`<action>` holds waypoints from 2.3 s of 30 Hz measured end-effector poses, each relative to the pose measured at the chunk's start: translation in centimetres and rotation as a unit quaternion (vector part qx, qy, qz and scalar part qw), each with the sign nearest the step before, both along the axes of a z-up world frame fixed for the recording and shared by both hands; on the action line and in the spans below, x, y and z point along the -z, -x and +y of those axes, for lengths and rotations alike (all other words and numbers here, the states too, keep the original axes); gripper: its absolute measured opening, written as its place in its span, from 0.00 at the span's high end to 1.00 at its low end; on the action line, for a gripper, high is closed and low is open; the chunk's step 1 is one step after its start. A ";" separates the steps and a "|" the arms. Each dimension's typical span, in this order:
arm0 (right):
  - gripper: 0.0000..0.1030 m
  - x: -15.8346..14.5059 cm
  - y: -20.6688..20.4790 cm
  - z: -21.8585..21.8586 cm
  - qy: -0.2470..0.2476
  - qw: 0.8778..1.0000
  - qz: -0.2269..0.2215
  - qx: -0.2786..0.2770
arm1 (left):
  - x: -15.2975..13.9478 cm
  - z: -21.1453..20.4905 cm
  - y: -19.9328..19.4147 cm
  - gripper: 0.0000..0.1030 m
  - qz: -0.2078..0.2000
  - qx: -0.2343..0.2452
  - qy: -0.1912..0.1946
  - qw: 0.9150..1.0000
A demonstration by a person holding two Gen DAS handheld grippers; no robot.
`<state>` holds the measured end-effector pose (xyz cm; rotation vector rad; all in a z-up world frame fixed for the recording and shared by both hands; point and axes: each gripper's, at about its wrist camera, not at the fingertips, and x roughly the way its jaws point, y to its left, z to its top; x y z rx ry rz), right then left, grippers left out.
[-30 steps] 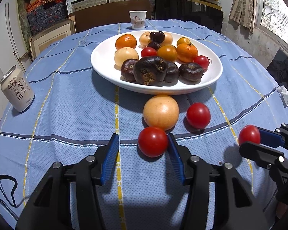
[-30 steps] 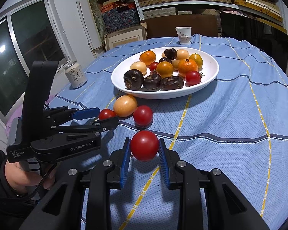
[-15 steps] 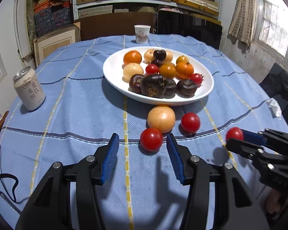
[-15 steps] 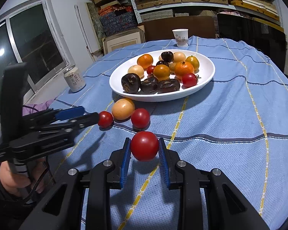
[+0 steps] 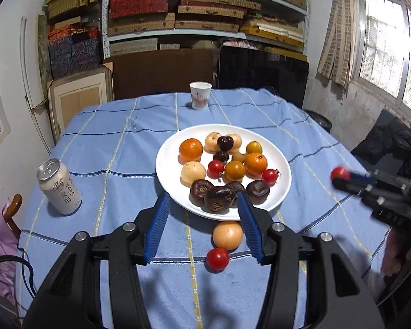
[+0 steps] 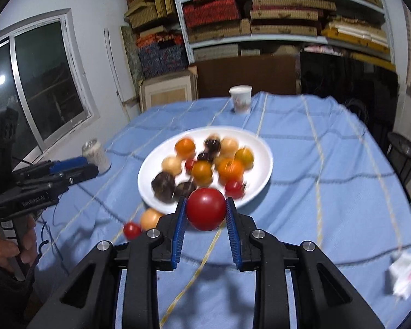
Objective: Organize fruits
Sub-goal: 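Carry both red tomatoes onto the white plate and release them, then grasp a red tomato with the right gripper while the left gripper grasps the pale yellow-orange fruit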
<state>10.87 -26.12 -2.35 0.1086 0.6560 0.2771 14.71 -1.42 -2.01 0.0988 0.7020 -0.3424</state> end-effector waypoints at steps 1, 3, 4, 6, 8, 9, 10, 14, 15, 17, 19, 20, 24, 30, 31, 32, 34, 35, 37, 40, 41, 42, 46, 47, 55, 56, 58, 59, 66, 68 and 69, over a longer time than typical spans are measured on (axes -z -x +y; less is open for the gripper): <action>0.72 -0.1 0.0 -0.2 -0.002 1.000 -0.001 -0.001 | 0.8 -0.4 -0.1 0.51 0.013 0.009 -0.014 1.000; 0.72 0.4 0.4 -0.2 -0.010 1.000 0.006 -0.009 | 3.4 -1.5 0.3 0.51 0.024 0.017 -0.053 0.998; 0.72 0.9 0.6 -0.1 -0.012 1.000 0.009 -0.013 | 4.9 -2.0 0.4 0.48 0.029 0.017 -0.075 0.997; 0.72 2.1 0.9 0.4 -0.010 1.000 0.018 -0.019 | 7.4 -2.2 0.0 0.48 0.053 0.016 -0.093 0.994; 0.72 3.4 1.0 0.7 -0.017 0.999 0.033 -0.024 | 9.3 -2.2 -0.7 0.32 0.078 0.017 -0.088 0.993; 0.72 3.8 0.9 0.9 -0.019 0.999 0.038 -0.024 | 9.7 -2.2 -1.0 0.29 0.080 0.013 -0.088 0.993; 0.72 4.1 1.0 1.0 -0.022 0.999 0.042 -0.024 | 10.0 -2.3 -1.3 0.28 0.081 0.011 -0.091 0.992; 0.72 4.1 1.6 1.4 -0.018 0.999 0.038 -0.027 | 10.7 -2.3 -1.5 0.35 0.087 0.016 -0.097 0.991; 0.72 4.0 1.9 1.5 -0.017 0.999 0.036 -0.028 | 10.6 -2.2 -1.1 0.45 0.076 0.018 -0.099 0.992; 0.72 3.9 2.0 1.3 -0.021 0.999 0.035 -0.029 | 10.5 -2.1 -1.0 0.72 0.077 0.021 -0.093 0.993; 0.72 4.0 2.1 1.1 -0.023 0.999 0.036 -0.026 | 10.2 -1.6 -0.8 0.72 0.081 0.024 -0.067 0.994; 0.72 4.0 2.1 1.0 -0.024 0.999 0.037 -0.025 | 10.1 -1.4 -0.7 0.72 0.084 0.024 -0.059 0.994; 0.72 3.9 2.3 0.9 -0.024 0.999 0.035 -0.027 | 8.7 -0.6 0.4 0.73 0.075 0.031 -0.015 0.997; 0.72 3.2 1.6 0.6 -0.018 0.999 0.030 -0.027 | 4.1 -0.5 1.5 0.72 0.033 0.041 0.008 0.999; 0.72 2.9 1.2 0.5 -0.015 0.999 0.027 -0.027 | 3.2 -0.7 1.0 0.72 0.028 0.044 0.009 0.999; 0.72 2.5 0.7 0.5 -0.012 0.999 0.022 -0.028 | 2.4 -0.9 0.5 0.72 0.022 0.042 0.009 0.999; 0.72 1.3 -0.7 0.4 -0.005 0.999 0.013 -0.030 | 1.1 -1.4 -1.4 0.72 0.014 0.039 0.008 0.999; 0.72 0.8 -1.5 0.3 -0.004 0.999 0.011 -0.031 | 0.7 -1.7 -2.4 0.72 0.014 0.039 0.008 0.999; 0.72 -0.2 -3.9 0.4 -0.001 0.999 0.011 -0.031 | 0.4 -2.2 -4.7 0.72 0.013 0.035 0.008 0.999; 0.72 -0.7 -8.0 1.1 0.012 0.999 0.021 -0.037 | 1.4 -2.8 -9.3 0.72 0.039 0.027 0.017 0.999; 0.72 -0.6 -9.2 1.4 0.017 0.999 0.023 -0.037 | 1.7 -3.0 -10.4 0.72 0.047 0.024 0.022 0.998; 0.72 -0.4 -10.6 1.8 0.019 0.998 0.030 -0.043 | 2.1 -3.2 -11.3 0.72 0.054 0.019 0.021 0.998; 0.70 1.5 -15.8 3.0 0.019 0.996 0.067 -0.056 | 3.6 -4.1 -14.3 0.63 0.073 0.012 0.005 0.997; 0.62 2.0 -16.6 3.1 0.019 0.996 0.073 -0.056 | 3.9 -4.1 -14.8 0.47 0.077 0.007 0.005 0.997; 0.55 1.9 -13.9 2.6 0.024 0.997 0.053 -0.051 | 3.3 -1.7 -12.2 0.24 0.056 -0.019 0.041 0.997; 0.55 1.8 -12.3 2.9 0.034 0.996 0.049 -0.059 | 3.3 -1.5 -11.0 0.23 0.052 -0.017 0.037 0.998; 0.55 1.9 -9.9 3.3 0.046 0.995 0.044 -0.076 | 3.4 -1.2 -8.7 0.13 0.038 -0.015 0.027 0.999; 0.55 2.2 -8.2 3.8 0.053 0.994 0.044 -0.087 | 3.7 -1.0 -7.3 0.12 0.030 -0.013 0.019 0.999; 0.55 6.7 -2.0 7.2 0.088 0.987 0.071 -0.114 | 7.5 -0.5 -3.0 0.11 0.043 -0.020 -0.025 0.999; 0.55 7.3 -2.1 7.6 0.084 0.987 0.081 -0.109 | 8.1 -0.2 -2.9 0.11 0.048 -0.023 -0.021 0.998; 0.55 7.5 -2.2 7.9 0.087 0.987 0.084 -0.106 | 8.3 -0.1 -2.8 0.11 0.044 -0.026 -0.025 0.998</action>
